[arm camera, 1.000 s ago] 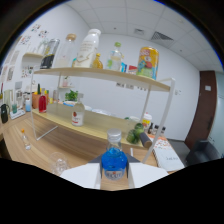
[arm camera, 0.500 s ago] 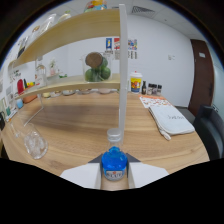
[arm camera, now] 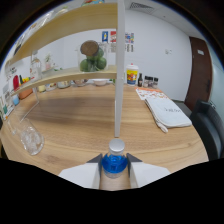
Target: Make me a cup of Mount Fuji.
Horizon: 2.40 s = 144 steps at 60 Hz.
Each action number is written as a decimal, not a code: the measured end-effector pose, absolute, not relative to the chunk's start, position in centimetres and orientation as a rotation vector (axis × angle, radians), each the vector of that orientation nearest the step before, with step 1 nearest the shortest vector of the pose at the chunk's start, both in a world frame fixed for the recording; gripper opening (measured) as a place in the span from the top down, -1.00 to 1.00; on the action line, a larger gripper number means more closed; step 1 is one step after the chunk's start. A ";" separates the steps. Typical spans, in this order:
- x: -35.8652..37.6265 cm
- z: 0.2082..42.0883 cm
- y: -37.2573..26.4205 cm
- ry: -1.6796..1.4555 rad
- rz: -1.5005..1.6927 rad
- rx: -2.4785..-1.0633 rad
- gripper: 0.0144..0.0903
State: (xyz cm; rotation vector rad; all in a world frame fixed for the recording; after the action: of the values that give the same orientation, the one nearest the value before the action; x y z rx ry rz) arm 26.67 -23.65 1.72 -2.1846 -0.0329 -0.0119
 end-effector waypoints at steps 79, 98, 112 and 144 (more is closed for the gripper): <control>-6.0 39.2 -17.6 -0.008 -0.007 -1.821 -0.90; -5.8 38.0 -10.3 0.067 0.010 -1.839 -0.12; -6.0 38.1 -9.9 0.066 0.015 -1.831 0.27; -7.0 38.1 -20.0 -0.017 0.059 -1.769 0.33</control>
State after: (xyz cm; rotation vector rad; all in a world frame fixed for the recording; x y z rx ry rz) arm -7.02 -20.01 38.13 -1.7693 -0.0167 0.0590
